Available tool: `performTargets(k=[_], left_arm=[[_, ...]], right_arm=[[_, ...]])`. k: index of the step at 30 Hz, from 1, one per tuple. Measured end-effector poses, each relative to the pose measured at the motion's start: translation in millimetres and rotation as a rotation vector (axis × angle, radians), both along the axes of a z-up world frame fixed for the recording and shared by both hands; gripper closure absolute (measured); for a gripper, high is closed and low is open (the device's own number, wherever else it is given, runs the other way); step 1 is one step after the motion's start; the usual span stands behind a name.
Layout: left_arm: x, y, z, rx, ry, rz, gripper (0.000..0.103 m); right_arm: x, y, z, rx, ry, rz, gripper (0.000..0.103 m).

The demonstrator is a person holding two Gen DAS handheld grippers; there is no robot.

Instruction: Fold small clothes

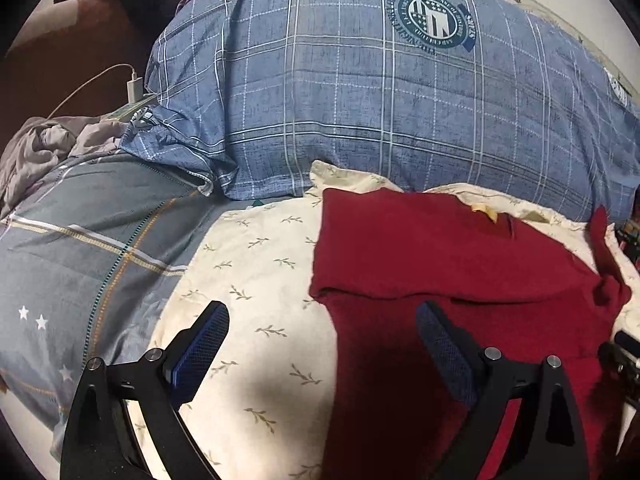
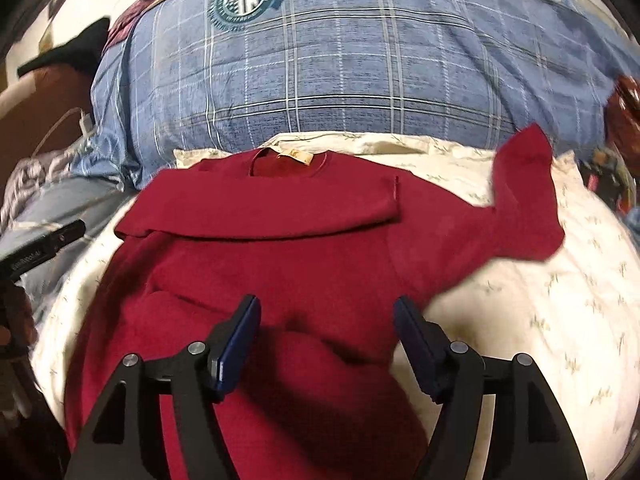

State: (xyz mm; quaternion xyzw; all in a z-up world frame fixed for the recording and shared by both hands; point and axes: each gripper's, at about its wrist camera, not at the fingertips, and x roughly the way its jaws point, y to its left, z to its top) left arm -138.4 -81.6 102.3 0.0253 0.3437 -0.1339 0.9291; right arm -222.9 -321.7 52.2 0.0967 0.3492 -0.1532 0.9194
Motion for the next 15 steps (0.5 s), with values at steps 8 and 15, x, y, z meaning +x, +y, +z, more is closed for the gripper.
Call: performTargets(k=[8,15], left_arm=[[-14,-3,0,-0.021,-0.007,-0.037,0.008],[-12,-3,-2,-0.066,0.015,-0.068,0.008]], right_arm=[[-19,22,2,-0.007,-0.009,-0.030,0.026],[-10,33,5,-0.056,0.021,-0.010,0.026]])
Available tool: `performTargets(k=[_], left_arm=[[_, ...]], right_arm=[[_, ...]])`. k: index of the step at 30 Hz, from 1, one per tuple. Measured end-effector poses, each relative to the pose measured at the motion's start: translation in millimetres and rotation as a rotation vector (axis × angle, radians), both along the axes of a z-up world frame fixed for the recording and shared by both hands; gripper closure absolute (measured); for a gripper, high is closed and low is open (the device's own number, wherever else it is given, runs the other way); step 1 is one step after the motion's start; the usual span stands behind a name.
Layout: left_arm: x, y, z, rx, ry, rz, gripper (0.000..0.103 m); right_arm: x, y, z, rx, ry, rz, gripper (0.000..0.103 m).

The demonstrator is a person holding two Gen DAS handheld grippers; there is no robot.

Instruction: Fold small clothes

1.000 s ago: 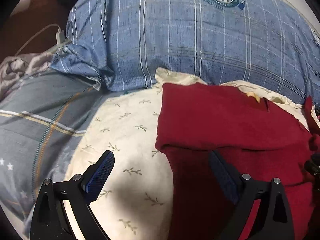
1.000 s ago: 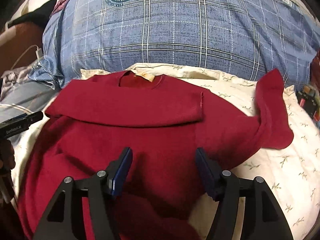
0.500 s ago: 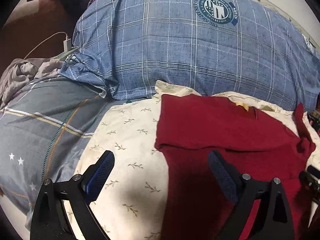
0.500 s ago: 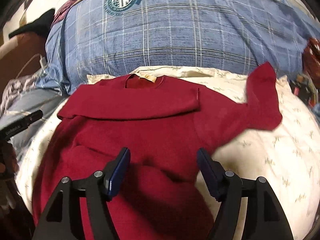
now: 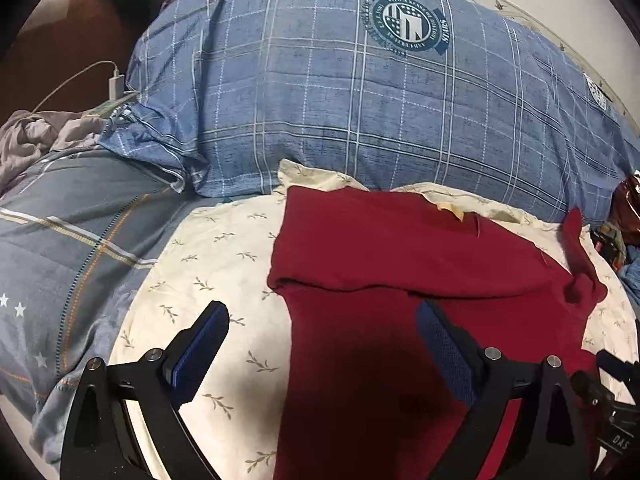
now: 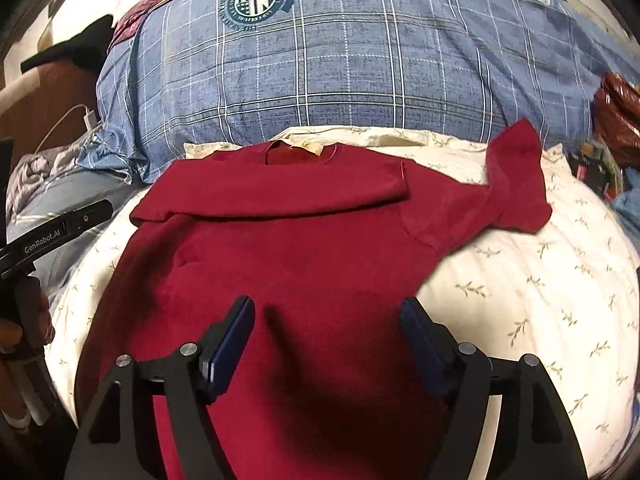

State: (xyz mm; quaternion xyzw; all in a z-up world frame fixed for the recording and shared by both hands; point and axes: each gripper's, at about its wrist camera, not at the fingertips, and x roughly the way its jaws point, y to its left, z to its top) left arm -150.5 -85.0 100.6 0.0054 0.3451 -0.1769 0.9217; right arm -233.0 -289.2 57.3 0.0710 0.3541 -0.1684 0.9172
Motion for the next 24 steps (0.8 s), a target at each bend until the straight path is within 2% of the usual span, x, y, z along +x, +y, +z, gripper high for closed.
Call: performTargets(k=[6,14,19,24], left_arm=[[13,1,-6,-0.066,0.061,-0.029,0.008],[23,-18,-22,-0.007,0.080,-0.063,0.008],[26,-29,-32,0.034,0.066,-0.093,0.008],[37,-34,-43,0.074,0.064,-0.093,0.008]], right_arm=[[3,-10,2,0.003,0.003,-0.027,0.026],[16,-73,26,-0.029,-0.001,-0.129,0.026],[40,-135,40,-0.015,0.022,-0.253,0.026],[83,-192,36,-0.025,0.077,-0.354,0.026]])
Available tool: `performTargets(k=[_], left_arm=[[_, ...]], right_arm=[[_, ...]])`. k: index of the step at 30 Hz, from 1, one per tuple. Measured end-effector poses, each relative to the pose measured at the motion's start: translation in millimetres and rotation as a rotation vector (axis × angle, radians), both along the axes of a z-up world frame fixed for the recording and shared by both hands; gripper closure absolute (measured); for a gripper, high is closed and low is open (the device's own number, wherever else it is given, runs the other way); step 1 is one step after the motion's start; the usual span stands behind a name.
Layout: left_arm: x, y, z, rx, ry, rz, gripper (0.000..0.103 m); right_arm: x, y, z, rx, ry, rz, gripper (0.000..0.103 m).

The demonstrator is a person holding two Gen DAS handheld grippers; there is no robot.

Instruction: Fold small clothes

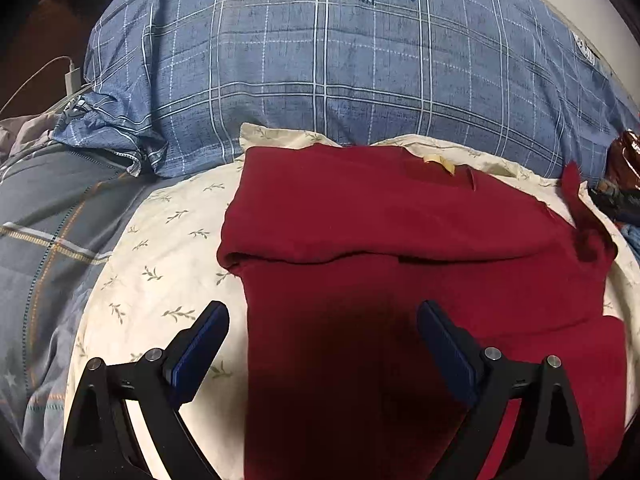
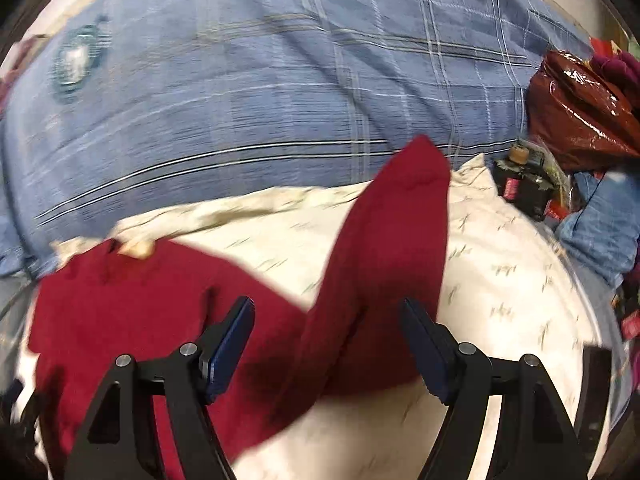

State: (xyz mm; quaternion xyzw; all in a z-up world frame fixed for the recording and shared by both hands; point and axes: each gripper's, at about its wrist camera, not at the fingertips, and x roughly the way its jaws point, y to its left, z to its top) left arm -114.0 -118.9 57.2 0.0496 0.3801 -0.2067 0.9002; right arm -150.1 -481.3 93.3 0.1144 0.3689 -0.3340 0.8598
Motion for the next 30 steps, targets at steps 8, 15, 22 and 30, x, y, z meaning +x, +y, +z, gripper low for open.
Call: performTargets(k=[8,15,22,30], left_arm=[[22,-3,-11,0.010,0.007,0.019,0.008],[27,-2,-9,0.020,-0.011,0.027,0.008],[17,24,8,-0.045,-0.058,0.092,0.008],[21,63,12,-0.118,-0.060,0.225,0.008]], right_arm=[[58,-75,-39,0.059,0.127,-0.137,0.029],[36,-84,-26,0.131,0.064,-0.073,0.097],[7,3,60,0.318,-0.177,0.360,0.097],[51,129,82,0.474,-0.191,0.791,0.097]])
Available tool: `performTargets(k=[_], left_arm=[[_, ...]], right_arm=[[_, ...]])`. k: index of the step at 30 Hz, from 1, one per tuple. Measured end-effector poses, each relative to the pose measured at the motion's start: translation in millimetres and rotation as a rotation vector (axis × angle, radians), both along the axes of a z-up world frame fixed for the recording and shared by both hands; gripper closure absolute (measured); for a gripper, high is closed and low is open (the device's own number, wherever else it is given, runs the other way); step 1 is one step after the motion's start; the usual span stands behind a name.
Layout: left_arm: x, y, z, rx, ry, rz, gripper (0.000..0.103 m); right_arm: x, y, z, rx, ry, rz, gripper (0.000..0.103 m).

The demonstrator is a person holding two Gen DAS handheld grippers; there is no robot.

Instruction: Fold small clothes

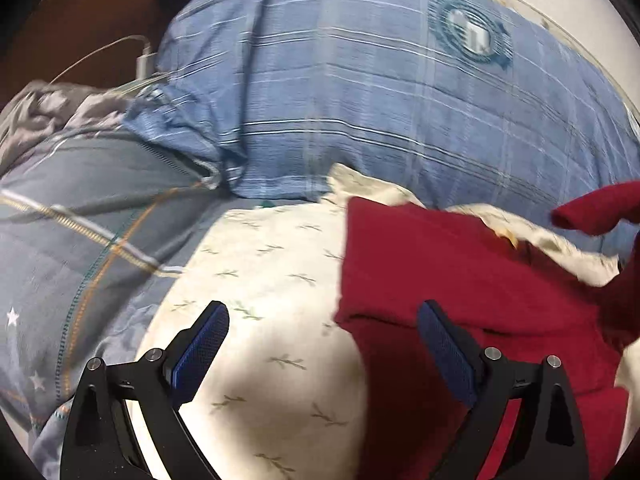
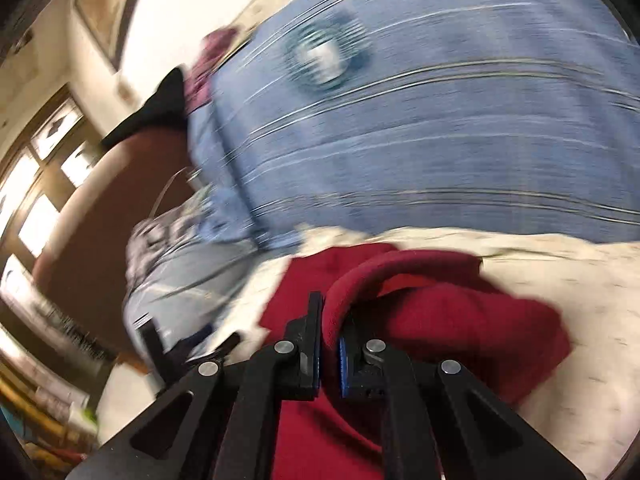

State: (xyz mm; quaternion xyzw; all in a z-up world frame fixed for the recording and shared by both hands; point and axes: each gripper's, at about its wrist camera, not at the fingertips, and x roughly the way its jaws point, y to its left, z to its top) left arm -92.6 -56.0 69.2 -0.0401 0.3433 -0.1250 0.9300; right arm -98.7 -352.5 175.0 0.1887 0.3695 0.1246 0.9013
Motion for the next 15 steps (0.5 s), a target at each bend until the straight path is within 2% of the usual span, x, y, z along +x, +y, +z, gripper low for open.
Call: performTargets(k=[4,5,7,8,9,13,15], left_arm=[[7,11,1,-0.045,0.005,0.046,0.008],[10,11,0,-0.052,0.008,0.050,0.008],[14,11,-1,-0.060,0.020,0.047,0.008],[16,10,-1,-0.061,0.027,0.040,0.008],[16,7,0,-0.059,0.025,0.027,0.008],[18,2,0,-0.051,0.011,-0.012,0.008],[16,-3,-2,-0.058,0.014,-0.041,0.008]], right_arm=[[29,41,-35,0.006,0.029,0.078,0.093],[35,54,-55,-0.018,0.064,0.086,0.090],[36,62,-83,-0.059,0.143,0.091,0.073],[33,67,-103,-0.072,0.194,0.095,0.059],[27,67,-114,-0.071,0.215,0.091,0.058],[-10,61,-127,-0.093,0.205,0.058,0.056],[-35,53,-120,-0.122,0.163,0.031,0.045]])
